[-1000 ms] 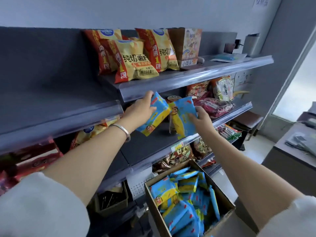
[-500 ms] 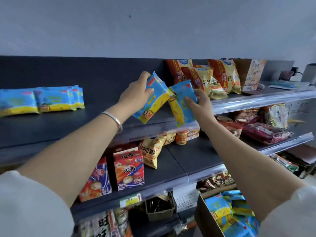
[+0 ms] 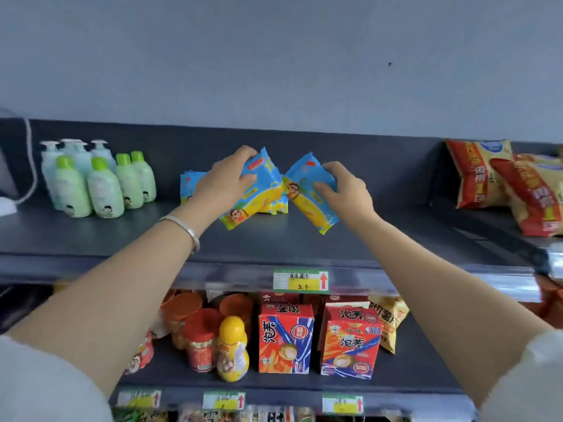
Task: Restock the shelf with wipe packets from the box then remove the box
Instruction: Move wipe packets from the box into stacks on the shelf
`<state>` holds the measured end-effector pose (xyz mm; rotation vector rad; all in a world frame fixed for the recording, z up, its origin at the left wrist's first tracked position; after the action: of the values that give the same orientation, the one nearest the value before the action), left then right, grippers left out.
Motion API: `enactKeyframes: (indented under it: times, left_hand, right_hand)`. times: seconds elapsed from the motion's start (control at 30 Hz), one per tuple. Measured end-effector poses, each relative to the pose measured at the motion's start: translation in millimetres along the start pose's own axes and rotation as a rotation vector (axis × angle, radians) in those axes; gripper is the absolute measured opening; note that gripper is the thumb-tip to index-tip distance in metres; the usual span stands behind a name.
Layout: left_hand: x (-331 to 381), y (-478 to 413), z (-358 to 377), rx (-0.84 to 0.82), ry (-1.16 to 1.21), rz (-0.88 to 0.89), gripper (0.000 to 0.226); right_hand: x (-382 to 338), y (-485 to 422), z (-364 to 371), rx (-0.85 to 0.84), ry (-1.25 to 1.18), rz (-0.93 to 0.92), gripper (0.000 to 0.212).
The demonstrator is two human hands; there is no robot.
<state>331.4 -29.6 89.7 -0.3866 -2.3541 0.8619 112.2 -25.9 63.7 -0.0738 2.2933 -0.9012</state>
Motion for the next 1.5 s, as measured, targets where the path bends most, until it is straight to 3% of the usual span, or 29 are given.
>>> enactKeyframes:
  times: [0.3,0.53,1.0,1.3,1.5]
  left_hand:
    - [-94.5,-42.7,8.0,-0.105,-0.331,-0.066,0.033]
    - [-139.1,-60.6,27.3,-0.181,-0.491,-0.053,0.036]
    - [-175.5,-94.9,64.9,-0.347,-0.479,0.105,0.044]
    - [-174.4,-100.3,70.5,-0.188,-0.637,0.32,0.038]
    - [-187.3,-94.7,73.3,-0.231,-0.623,0.345,0.074]
  right_hand:
    - [-22.2,-73.4,100.5,-0.194,0.299,-0.354,0.035]
    - [-26.2,-96.4,167.0,-0.281,0.41,-0.477,0.037]
    - [-28.4,-98.5,193.0,-0.252,0.539,-0.452,0.042]
    - [-25.9,-85.7,198.4,-0.16,0.665,-0.398,0.052]
    - [-26.9,-80.7,202.6,-0.117,0.705,-0.396,0.053]
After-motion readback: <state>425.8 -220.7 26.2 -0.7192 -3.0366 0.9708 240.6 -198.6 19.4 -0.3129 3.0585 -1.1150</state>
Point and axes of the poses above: each hand's wrist, its own y-axis away from the middle knuckle, its own z-axis out of the palm, x = y × z, the point moved 4 cm from there along -y, towards the middle knuckle, and after that the axes turned 8 degrees about x, right-handed, at the moved point
